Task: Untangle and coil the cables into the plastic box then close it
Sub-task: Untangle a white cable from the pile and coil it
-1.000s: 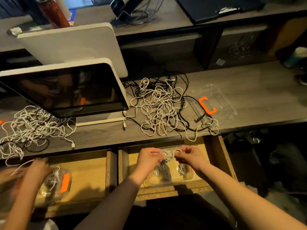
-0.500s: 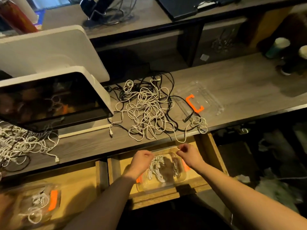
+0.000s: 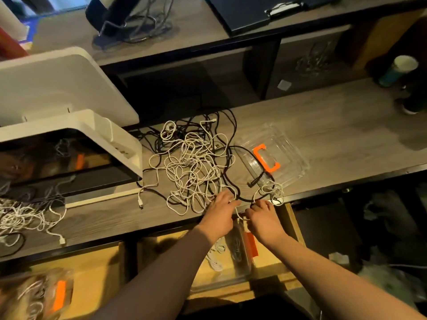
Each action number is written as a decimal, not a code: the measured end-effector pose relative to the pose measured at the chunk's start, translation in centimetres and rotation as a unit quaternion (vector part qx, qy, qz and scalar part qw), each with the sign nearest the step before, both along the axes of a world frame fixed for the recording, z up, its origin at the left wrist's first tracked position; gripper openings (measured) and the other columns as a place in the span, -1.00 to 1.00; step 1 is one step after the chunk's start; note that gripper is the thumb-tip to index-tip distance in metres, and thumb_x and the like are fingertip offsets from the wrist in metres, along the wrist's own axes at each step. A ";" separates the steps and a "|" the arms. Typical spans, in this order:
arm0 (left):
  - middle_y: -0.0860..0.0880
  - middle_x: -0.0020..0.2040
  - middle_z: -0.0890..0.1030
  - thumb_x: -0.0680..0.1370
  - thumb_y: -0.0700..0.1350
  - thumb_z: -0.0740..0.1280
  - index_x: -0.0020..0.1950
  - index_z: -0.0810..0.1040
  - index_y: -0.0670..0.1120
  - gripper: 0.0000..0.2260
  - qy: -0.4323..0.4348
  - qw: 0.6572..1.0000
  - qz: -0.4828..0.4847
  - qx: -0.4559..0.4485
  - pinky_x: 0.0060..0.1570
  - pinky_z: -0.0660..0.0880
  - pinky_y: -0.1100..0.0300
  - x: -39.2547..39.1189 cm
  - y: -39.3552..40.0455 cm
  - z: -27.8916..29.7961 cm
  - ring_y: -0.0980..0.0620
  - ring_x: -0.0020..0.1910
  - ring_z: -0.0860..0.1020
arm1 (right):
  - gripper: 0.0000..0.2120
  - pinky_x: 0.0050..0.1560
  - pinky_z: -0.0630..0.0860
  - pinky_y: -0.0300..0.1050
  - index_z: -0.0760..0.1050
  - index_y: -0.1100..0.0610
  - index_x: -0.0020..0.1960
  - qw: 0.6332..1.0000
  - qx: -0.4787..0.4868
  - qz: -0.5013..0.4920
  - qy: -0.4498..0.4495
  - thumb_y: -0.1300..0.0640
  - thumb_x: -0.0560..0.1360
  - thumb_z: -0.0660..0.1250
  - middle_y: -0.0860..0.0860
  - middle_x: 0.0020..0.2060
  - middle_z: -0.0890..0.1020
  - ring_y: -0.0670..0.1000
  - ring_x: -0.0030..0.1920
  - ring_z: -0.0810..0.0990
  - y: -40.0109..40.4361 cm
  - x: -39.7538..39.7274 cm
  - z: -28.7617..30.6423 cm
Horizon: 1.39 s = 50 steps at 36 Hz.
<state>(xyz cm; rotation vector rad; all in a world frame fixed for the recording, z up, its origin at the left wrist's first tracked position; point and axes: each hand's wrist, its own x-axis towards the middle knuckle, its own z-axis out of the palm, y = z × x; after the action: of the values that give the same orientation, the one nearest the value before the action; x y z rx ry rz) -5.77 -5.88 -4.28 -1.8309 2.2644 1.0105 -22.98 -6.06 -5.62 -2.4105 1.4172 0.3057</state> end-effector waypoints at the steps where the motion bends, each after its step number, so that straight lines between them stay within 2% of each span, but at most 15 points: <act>1: -0.08 0.50 0.31 0.50 -0.32 0.31 0.50 0.41 -0.05 -0.45 -0.006 1.000 0.002 0.007 0.55 0.11 0.01 0.0 -0.1 -0.2 -0.07 0.56 0.11 | -0.74 0.17 0.45 0.12 0.63 0.08 0.05 0.999 -0.022 -0.004 -0.026 0.05 0.38 0.49 0.05 -0.06 0.67 0.18 0.09 0.58 -0.1 -0.4 -0.3; 3: -0.06 0.33 0.43 0.56 -0.18 0.34 0.33 0.53 -0.05 -0.67 -0.011 1.000 0.009 0.011 0.44 0.25 0.03 0.1 -0.2 -0.3 -0.06 0.45 0.25 | -0.79 0.01 0.53 0.06 0.62 0.03 -0.10 0.996 -0.055 -0.007 -0.076 0.04 0.31 0.54 -0.01 -0.20 0.65 0.11 -0.07 0.60 -0.4 -0.9 -0.5; 5: -0.04 0.13 0.50 0.61 -0.03 0.32 0.08 0.55 -0.08 -0.86 0.006 0.999 0.030 0.009 0.27 0.35 0.05 0.1 -0.2 0.0 -0.03 0.25 0.36 | -0.86 0.05 0.50 0.04 0.59 0.03 -0.11 0.992 -0.062 -0.019 -0.112 0.02 0.38 0.48 -0.03 -0.18 0.63 0.08 -0.05 0.57 -0.6 -1.1 -0.2; 11: -0.03 -0.18 0.47 0.65 -0.06 0.24 -0.19 0.42 -0.16 -0.74 0.119 0.984 0.128 -0.025 0.00 0.40 -0.02 0.3 -0.1 2.7 0.06 -0.10 0.35 | -0.85 -0.01 0.39 -0.02 0.53 0.04 -0.15 0.975 -0.074 -0.108 -0.179 -0.01 0.54 0.33 -0.05 -0.22 0.57 0.00 -0.08 0.46 -2.8 -0.9 2.9; 18: 0.01 -0.08 0.51 0.63 -0.04 0.32 -0.14 0.52 -0.07 -0.82 0.203 0.940 0.265 -0.071 -0.02 0.43 0.19 2.3 -0.9 7.2 0.09 -0.04 0.46 | -0.74 -0.31 0.38 -0.19 0.49 0.05 -0.25 0.942 0.062 -0.200 -0.263 -0.02 0.57 0.33 -0.06 -0.35 0.52 -0.08 -0.31 0.51 -4.9 0.3 8.5; 21: 0.00 0.02 0.55 0.62 0.04 0.33 -0.02 0.54 0.02 -0.89 0.236 0.903 0.355 -0.062 -0.21 0.44 0.26 3.2 -1.6 8.4 0.06 -0.09 0.53 | -0.61 -0.32 0.48 -0.03 0.51 0.13 -0.27 0.919 0.116 -0.217 -0.307 -0.08 0.62 0.24 0.07 -0.39 0.59 0.00 -0.38 0.56 -5.2 1.0 11.2; 23: 0.04 0.13 0.55 0.60 0.08 0.34 0.10 0.48 0.09 -0.87 0.245 0.878 0.410 -0.035 -0.03 0.56 0.09 3.6 -1.9 9.4 0.04 0.01 0.57 | -0.57 -0.26 0.51 0.06 0.50 0.16 -0.27 0.904 0.126 -0.229 -0.338 -0.08 0.65 0.18 0.15 -0.36 0.61 0.10 -0.37 0.57 -5.2 1.8 12.8; 25: 0.06 0.16 0.52 0.59 0.06 0.36 0.18 0.42 0.09 -0.78 0.244 0.868 0.431 -0.040 0.12 0.55 0.00 3.6 -1.5 10.7 0.03 0.10 0.54 | -0.56 -0.30 0.50 0.08 0.47 0.23 -0.25 0.869 0.153 -0.253 -0.396 -0.05 0.67 0.17 0.24 -0.34 0.59 0.16 -0.40 0.53 -5.2 2.7 14.3; 28: 0.07 0.06 0.56 0.61 0.07 0.33 0.12 0.45 0.04 -0.84 0.282 0.865 0.408 -0.077 0.03 0.52 0.15 2.7 0.1 13.1 0.08 0.05 0.55 | -0.62 -0.42 0.46 -0.10 0.47 0.20 -0.19 0.779 0.228 -0.305 -0.498 -0.03 0.67 0.17 0.19 -0.37 0.53 0.07 -0.45 0.51 -4.6 3.8 16.0; 32: 0.16 0.02 0.65 0.64 0.15 0.26 0.00 0.58 0.17 -0.86 0.381 0.882 0.273 0.044 0.17 0.45 0.20 1.7 2.4 14.1 0.17 0.10 0.58 | -0.63 -0.34 0.47 -0.14 0.52 0.17 -0.18 0.711 0.263 -0.326 -0.564 -0.04 0.66 0.18 0.17 -0.34 0.57 0.07 -0.38 0.53 -3.6 5.0 17.3; 37: 0.10 -0.24 0.59 0.59 0.02 0.39 -0.18 0.55 0.03 -0.83 0.362 0.886 0.287 0.047 -0.09 0.46 0.15 2.2 4.5 13.1 0.13 -0.23 0.53 | -0.66 -0.32 0.58 -0.17 0.47 0.23 -0.15 0.595 0.317 -0.356 -0.647 0.05 0.68 0.13 0.17 -0.32 0.59 0.03 -0.40 0.59 -2.0 6.6 19.2; 40: 0.04 -0.25 0.63 0.61 -0.02 0.37 -0.14 0.63 0.00 -0.85 0.361 0.876 0.320 0.020 -0.12 0.47 0.22 3.3 5.3 13.1 0.15 -0.23 0.56 | -0.66 -0.33 0.61 -0.23 0.45 0.25 -0.13 0.546 0.306 -0.365 -0.690 0.07 0.69 0.10 0.19 -0.27 0.57 0.03 -0.38 0.63 -1.7 6.7 19.7; 43: -0.09 -0.06 0.68 0.60 -0.02 0.37 -0.02 0.62 -0.05 -0.89 0.375 0.853 0.362 0.029 -0.17 0.48 0.34 4.9 6.0 13.5 0.10 -0.13 0.58 | -0.67 -0.41 0.53 -0.28 0.47 0.24 -0.11 0.590 0.243 -0.389 -0.664 0.06 0.69 0.11 0.22 -0.24 0.57 0.02 -0.39 0.60 -1.4 6.3 19.6; 46: -0.10 -0.13 0.60 0.59 0.04 0.38 0.00 0.58 -0.03 -0.85 0.376 0.844 0.380 0.040 -0.13 0.45 0.17 6.1 6.5 13.6 0.00 -0.17 0.53 | -0.70 -0.41 0.53 -0.22 0.48 0.23 -0.09 0.636 0.200 -0.414 -0.620 0.06 0.69 0.14 0.18 -0.28 0.55 0.05 -0.39 0.55 -1.2 6.1 18.4; 50: -0.05 -0.10 0.62 0.61 0.13 0.31 0.05 0.58 -0.04 -0.76 0.397 0.834 0.383 0.029 -0.18 0.44 0.19 6.7 7.0 14.7 0.03 -0.16 0.52 | -0.73 -0.39 0.57 -0.08 0.49 0.26 -0.06 0.686 0.207 -0.479 -0.507 0.08 0.66 0.22 0.14 -0.35 0.57 0.08 -0.41 0.57 -1.1 6.0 16.1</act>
<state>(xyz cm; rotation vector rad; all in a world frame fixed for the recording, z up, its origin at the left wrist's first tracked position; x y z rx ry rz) 0.95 1.16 10.41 -2.7202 1.6332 2.2841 -16.99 -7.15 10.51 -0.8437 1.4900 -0.7699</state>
